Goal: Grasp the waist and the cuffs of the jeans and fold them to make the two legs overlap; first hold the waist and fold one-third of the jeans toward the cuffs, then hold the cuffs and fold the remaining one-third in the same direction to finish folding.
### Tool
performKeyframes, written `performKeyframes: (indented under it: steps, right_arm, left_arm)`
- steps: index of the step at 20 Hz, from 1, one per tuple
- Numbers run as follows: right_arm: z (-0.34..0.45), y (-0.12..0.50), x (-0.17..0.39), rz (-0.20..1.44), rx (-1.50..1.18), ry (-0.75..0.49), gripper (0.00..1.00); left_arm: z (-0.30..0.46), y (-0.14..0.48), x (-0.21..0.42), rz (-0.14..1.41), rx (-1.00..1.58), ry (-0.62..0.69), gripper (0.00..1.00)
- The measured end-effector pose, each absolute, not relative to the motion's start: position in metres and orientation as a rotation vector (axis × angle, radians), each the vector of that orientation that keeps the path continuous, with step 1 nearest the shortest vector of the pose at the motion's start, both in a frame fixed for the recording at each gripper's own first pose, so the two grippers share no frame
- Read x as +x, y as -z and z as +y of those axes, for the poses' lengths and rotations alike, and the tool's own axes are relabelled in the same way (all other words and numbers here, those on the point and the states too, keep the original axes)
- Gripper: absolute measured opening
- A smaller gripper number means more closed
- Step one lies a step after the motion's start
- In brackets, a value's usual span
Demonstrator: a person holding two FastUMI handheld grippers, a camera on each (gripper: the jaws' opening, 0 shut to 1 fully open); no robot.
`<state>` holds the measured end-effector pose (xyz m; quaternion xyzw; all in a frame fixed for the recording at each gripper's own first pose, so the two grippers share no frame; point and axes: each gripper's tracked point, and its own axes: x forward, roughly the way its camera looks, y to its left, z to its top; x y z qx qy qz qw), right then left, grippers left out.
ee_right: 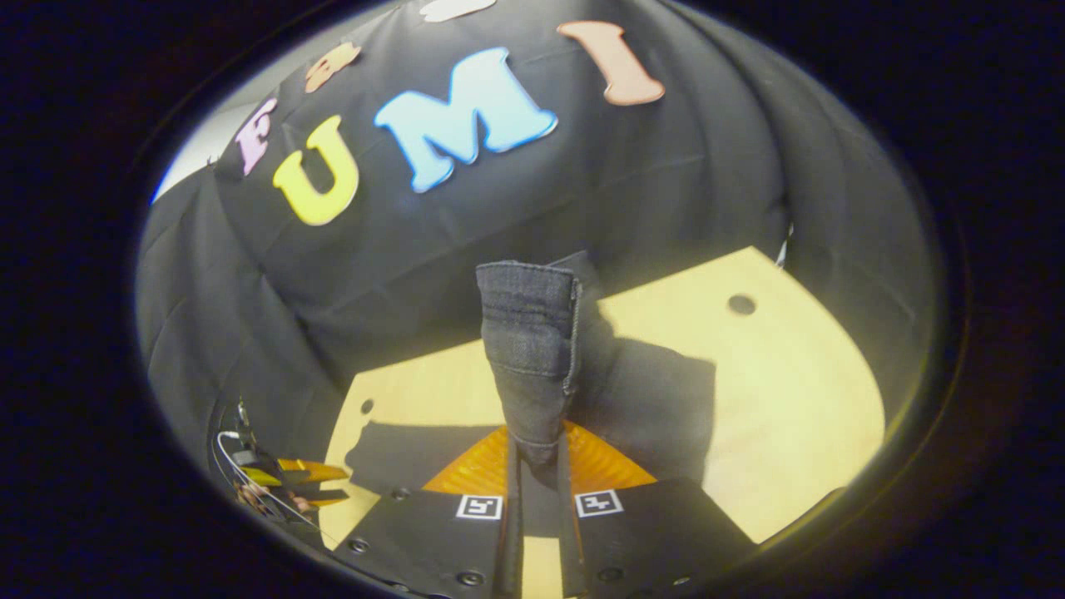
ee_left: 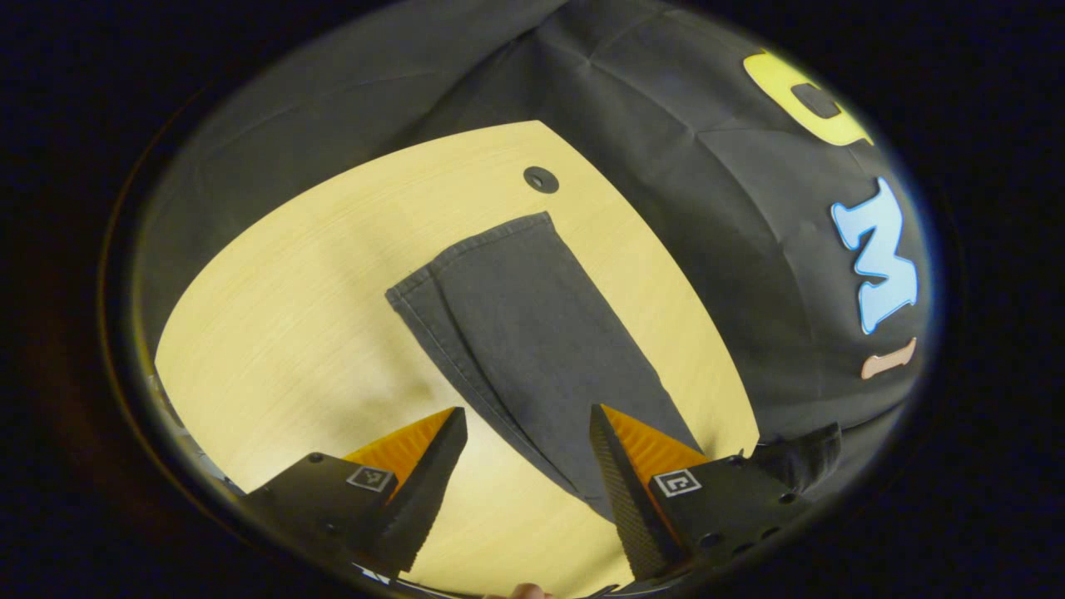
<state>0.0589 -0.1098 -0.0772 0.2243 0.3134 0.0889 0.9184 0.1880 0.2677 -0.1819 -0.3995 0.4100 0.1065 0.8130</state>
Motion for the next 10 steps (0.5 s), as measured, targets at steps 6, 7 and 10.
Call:
performKeyframes:
  steps: [6,7,10]
  right_arm:
    - [-0.097,0.107,0.044,0.83,0.444,-0.393,0.49]
    - [-0.105,0.104,0.049,0.817,0.449,-0.384,0.72]
    - [-0.129,0.082,0.04,0.807,0.443,-0.364,0.6]
  left_arm:
    - [0.278,0.194,0.177,0.861,-0.915,-0.252,0.97]
    - [0.277,0.196,0.177,0.861,-0.931,-0.253,0.97]
    - [0.283,0.203,0.185,0.841,-0.982,-0.276,0.97]
